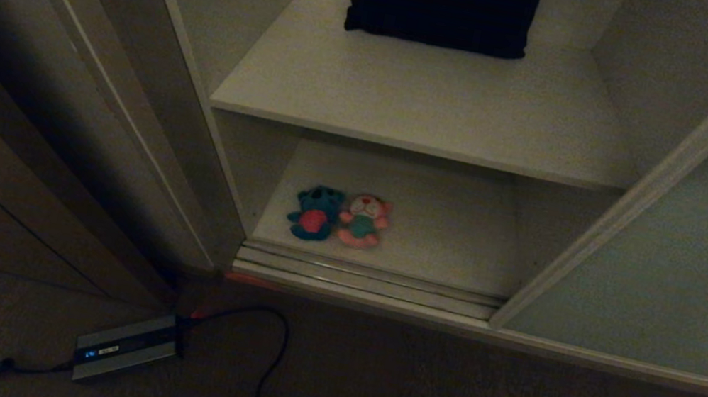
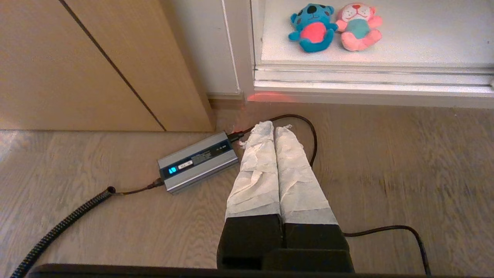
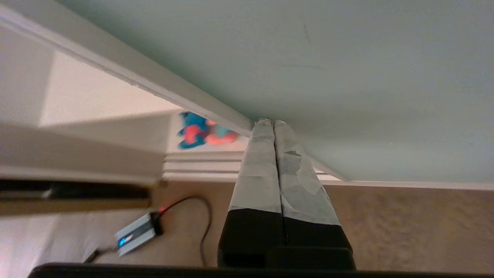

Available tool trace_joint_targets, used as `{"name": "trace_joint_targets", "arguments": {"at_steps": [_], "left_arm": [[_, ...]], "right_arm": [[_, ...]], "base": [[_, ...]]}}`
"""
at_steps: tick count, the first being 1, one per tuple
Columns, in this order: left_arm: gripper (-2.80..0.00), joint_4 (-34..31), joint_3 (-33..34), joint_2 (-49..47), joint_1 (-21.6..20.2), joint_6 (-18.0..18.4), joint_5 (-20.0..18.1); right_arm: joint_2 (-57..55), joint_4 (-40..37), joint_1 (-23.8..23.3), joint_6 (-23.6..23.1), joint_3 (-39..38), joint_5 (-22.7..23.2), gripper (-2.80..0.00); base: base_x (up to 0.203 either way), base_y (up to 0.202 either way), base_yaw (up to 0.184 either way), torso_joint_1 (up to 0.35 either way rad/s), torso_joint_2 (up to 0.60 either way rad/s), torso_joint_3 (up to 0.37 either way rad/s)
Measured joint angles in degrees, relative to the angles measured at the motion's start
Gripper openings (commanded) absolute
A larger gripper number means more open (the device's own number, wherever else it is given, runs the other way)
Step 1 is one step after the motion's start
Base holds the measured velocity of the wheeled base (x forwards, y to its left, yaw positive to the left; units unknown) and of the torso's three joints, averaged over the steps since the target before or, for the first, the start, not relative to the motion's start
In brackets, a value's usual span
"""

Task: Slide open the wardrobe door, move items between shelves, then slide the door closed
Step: Close the door

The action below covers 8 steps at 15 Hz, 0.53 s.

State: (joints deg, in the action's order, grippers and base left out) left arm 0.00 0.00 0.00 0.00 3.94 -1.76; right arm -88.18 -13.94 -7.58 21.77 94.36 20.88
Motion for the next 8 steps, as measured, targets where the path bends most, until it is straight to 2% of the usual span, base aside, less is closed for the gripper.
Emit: {"name": "trace_joint_targets", "arguments": {"at_steps": [3,8], "left_arm": [[-2.80,0.00,0.00,0.00,0.00,0.00,0.00],[-2.80,0.00,0.00,0.00,0.00,0.00,0.00]], "right_arm": [[1.08,-0.02,5.37,-0.13,-0.54,0.16,-2.80],[5.83,0.00,18.70,-1.23,-6.08,0.25,-2.80]], "base": [[0.000,0.000,0.000,0.000,0.00,0.000],[0.000,0.000,0.000,0.000,0.00,0.000]]}}
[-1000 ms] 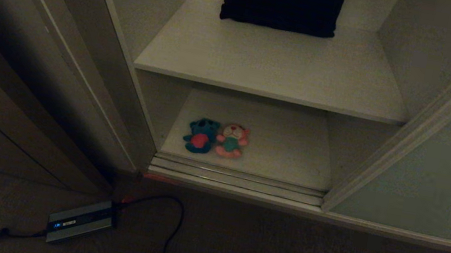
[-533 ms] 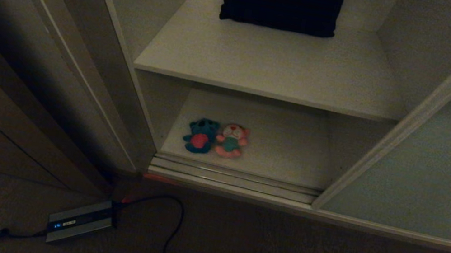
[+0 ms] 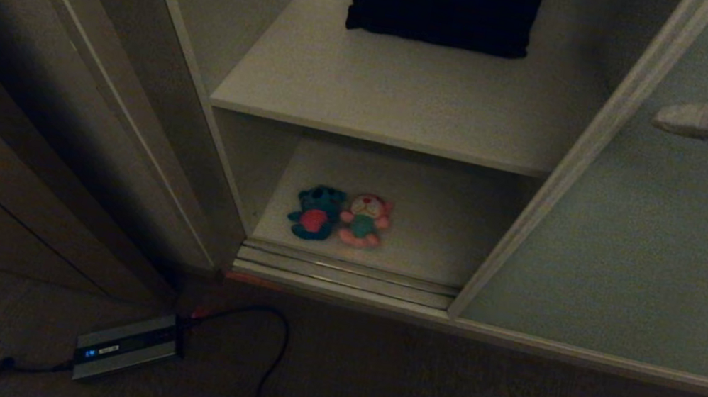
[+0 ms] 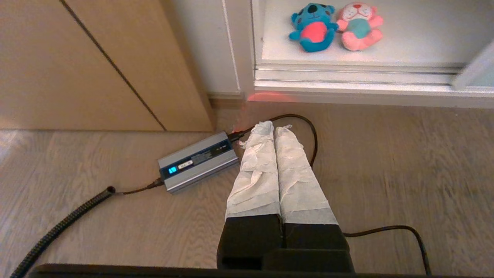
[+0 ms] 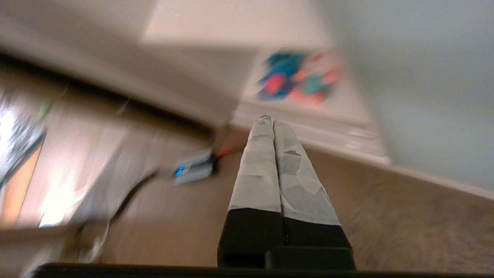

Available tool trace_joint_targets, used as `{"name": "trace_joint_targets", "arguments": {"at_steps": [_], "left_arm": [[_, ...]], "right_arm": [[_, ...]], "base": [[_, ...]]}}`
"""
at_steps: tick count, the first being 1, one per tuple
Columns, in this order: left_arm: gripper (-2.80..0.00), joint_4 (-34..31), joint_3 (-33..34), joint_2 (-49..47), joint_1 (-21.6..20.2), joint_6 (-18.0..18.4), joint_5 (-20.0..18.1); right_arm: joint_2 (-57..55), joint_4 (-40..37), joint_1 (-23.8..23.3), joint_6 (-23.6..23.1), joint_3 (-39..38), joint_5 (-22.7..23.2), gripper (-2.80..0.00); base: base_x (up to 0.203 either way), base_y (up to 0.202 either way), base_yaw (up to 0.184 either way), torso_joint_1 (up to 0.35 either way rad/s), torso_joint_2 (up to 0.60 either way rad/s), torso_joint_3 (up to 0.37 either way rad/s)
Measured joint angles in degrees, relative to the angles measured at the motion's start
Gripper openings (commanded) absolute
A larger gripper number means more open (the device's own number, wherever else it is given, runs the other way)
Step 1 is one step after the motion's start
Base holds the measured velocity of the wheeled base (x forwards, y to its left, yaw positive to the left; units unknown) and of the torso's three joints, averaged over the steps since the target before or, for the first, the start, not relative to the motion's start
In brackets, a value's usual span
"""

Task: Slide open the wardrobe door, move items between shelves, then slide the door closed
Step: Close the door

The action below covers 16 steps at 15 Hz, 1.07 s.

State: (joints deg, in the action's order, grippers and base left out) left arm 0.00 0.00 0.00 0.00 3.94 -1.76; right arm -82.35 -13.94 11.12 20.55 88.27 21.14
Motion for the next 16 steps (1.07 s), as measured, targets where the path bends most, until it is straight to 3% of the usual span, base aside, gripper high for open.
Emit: {"name": "trace_joint_targets", "arguments": {"at_steps": [2,5,16], "left_arm": [[-2.80,-0.01,0.00,0.00,0.00,-0.02,0.02],[-2.80,0.00,0.00,0.00,0.00,0.00,-0.01],[-2.80,0.00,0.00,0.00,0.00,0.00,0.00]], "right_arm": [[2.71,-0.02,5.49,-2.50,-3.74,-1.14,-2.80],[7.35,-0.12,8.48,-4.32,-6.98,-2.50,-2.80],[17.22,2.35,7.59,-4.43,-13.29,-2.86,-2.80]], "base": [[0.000,0.000,0.000,0.000,0.00,0.000],[0.000,0.000,0.000,0.000,0.00,0.000],[0.000,0.000,0.000,0.000,0.00,0.000]]}}
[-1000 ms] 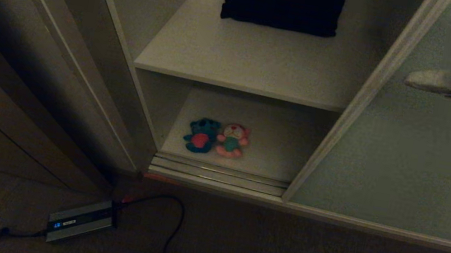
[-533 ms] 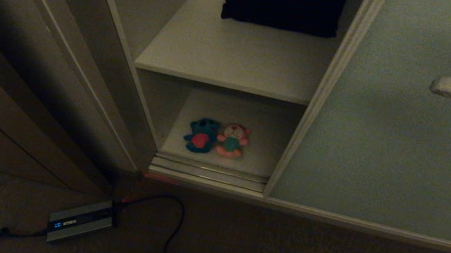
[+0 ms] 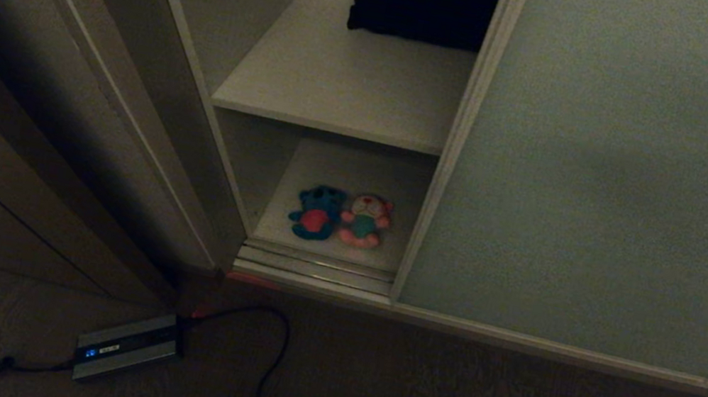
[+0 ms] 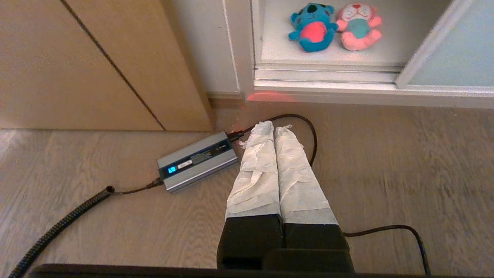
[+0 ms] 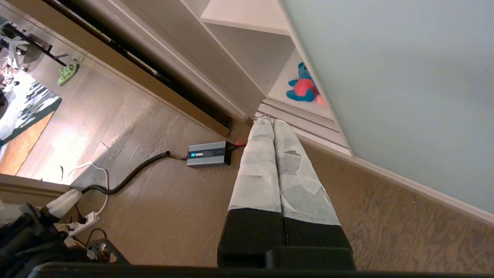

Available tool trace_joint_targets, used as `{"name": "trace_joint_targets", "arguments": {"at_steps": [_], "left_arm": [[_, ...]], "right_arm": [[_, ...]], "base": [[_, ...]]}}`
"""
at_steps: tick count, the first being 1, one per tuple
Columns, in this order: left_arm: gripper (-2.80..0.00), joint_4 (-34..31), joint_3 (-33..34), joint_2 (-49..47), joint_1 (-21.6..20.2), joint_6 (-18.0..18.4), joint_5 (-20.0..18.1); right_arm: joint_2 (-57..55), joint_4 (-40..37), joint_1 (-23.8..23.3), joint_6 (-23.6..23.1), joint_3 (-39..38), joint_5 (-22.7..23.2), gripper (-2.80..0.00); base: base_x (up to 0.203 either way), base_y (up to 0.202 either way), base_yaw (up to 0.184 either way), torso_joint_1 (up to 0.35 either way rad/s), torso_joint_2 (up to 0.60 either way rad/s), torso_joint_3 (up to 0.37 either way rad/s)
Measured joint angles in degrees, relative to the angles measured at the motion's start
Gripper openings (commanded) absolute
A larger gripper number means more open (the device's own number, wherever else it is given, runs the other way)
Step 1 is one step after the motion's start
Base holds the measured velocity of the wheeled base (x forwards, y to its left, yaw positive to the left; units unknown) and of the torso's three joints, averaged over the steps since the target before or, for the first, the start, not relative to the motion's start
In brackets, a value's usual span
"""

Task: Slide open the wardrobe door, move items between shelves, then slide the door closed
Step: Close the door

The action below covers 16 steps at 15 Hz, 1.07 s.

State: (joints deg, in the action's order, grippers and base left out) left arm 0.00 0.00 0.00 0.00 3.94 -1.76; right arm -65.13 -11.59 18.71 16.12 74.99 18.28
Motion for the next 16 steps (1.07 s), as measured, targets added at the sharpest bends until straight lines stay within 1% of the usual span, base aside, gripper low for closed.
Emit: {"name": "trace_joint_targets", "arguments": {"at_steps": [2,3,6,7,10,12,16], "left_arm": [[-2.80,0.00,0.00,0.00,0.00,-0.01,0.01],[-2.80,0.00,0.00,0.00,0.00,0.00,0.02],[-2.80,-0.02,0.00,0.00,0.00,0.00,0.02],[-2.80,0.00,0.00,0.00,0.00,0.00,0.00],[-2.80,0.00,0.00,0.00,0.00,0.00,0.00],[-2.80,0.00,0.00,0.00,0.00,0.00,0.00],[-2.80,0.00,0.00,0.00,0.00,0.00,0.00]], "right_arm": [[1.53,0.10,0.02,-0.05,-1.31,-0.79,-2.80],[2.30,0.20,0.03,-0.07,-2.16,-2.12,-2.80],[4.07,0.28,-1.00,-0.39,-2.73,-9.81,-2.80],[4.42,0.28,-1.07,-0.44,-2.60,-10.44,-2.80],[5.35,0.33,-0.79,-0.49,-2.84,-10.44,-2.80],[6.06,0.31,0.10,-0.66,-3.26,-10.83,-2.80],[7.52,0.10,0.97,-2.82,-3.50,-10.98,-2.80]], "base": [[0.000,0.000,0.000,0.000,0.00,0.000],[0.000,0.000,0.000,0.000,0.00,0.000],[0.000,0.000,0.000,0.000,0.00,0.000],[0.000,0.000,0.000,0.000,0.00,0.000],[0.000,0.000,0.000,0.000,0.00,0.000],[0.000,0.000,0.000,0.000,0.00,0.000],[0.000,0.000,0.000,0.000,0.00,0.000]]}}
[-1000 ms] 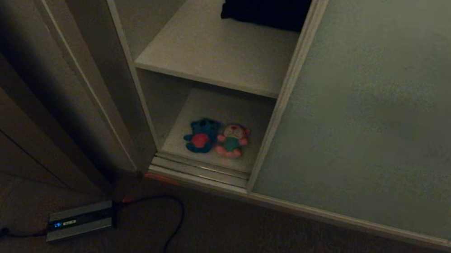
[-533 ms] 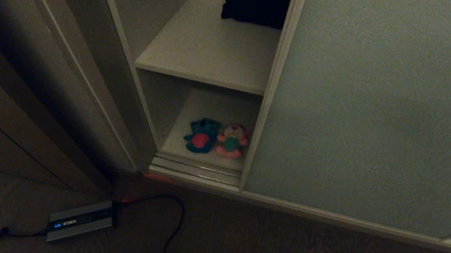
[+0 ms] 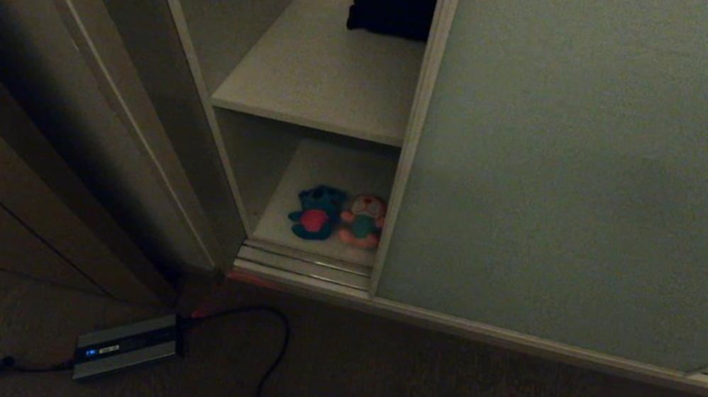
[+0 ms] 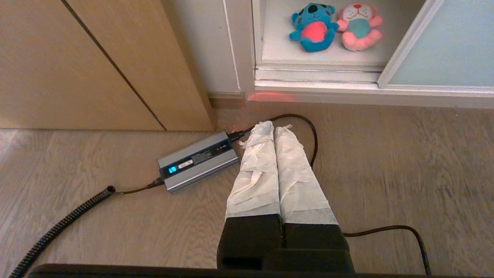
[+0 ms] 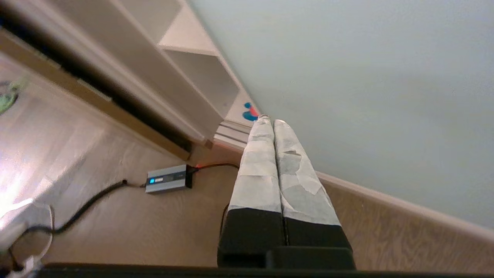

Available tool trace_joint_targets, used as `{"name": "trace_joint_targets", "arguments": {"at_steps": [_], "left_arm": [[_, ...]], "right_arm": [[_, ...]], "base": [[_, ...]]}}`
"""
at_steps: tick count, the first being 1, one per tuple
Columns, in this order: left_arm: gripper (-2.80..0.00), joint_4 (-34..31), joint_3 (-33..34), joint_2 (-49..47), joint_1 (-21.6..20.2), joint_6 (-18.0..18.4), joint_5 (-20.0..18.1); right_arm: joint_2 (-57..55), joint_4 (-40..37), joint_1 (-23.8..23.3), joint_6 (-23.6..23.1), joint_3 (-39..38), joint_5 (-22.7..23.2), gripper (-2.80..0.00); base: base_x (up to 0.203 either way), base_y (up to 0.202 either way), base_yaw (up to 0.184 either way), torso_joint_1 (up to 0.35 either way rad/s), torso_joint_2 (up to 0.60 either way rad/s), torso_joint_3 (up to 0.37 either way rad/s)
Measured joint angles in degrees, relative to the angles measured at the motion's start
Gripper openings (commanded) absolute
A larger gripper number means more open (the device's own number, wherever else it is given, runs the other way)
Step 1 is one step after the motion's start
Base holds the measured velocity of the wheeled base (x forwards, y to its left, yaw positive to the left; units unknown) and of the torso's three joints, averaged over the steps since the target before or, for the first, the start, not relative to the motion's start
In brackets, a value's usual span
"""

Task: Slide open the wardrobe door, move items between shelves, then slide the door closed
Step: Close the door

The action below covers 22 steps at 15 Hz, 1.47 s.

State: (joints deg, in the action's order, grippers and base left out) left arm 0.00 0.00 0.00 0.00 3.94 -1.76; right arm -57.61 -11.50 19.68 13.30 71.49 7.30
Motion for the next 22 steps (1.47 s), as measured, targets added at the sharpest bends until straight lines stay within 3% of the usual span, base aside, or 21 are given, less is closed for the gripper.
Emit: {"name": "trace_joint_targets", "arguments": {"at_steps": [3,6,10,12,16,19,22], "left_arm": [[-2.80,-0.02,0.00,0.00,0.00,0.00,0.00],[-2.80,0.00,0.00,0.00,0.00,-0.02,0.00],[-2.80,0.00,0.00,0.00,0.00,0.00,0.00],[-2.80,0.00,0.00,0.00,0.00,0.00,0.00],[-2.80,-0.02,0.00,0.00,0.00,0.01,0.02],[-2.80,0.00,0.00,0.00,0.00,-0.02,0.01],[-2.80,0.00,0.00,0.00,0.00,-0.01,0.02]], "right_arm": [[0.31,1.07,0.91,-2.60,-1.06,-1.38,-2.80],[-0.14,1.48,-6.28,-3.10,-0.57,-5.72,-2.80],[-2.09,3.35,-30.12,-6.41,0.59,-9.70,-2.80],[-3.73,5.36,-43.86,-6.96,0.80,-11.23,-2.80],[-10.52,7.21,-66.45,-6.84,2.81,-12.15,-2.80],[-19.49,7.98,-77.55,-5.50,9.14,-11.23,-2.80],[-29.19,8.36,-83.68,-2.77,18.24,-6.83,-2.80]], "base": [[0.000,0.000,0.000,0.000,0.00,0.000],[0.000,0.000,0.000,0.000,0.00,0.000],[0.000,0.000,0.000,0.000,0.00,0.000],[0.000,0.000,0.000,0.000,0.00,0.000],[0.000,0.000,0.000,0.000,0.00,0.000],[0.000,0.000,0.000,0.000,0.00,0.000],[0.000,0.000,0.000,0.000,0.00,0.000]]}}
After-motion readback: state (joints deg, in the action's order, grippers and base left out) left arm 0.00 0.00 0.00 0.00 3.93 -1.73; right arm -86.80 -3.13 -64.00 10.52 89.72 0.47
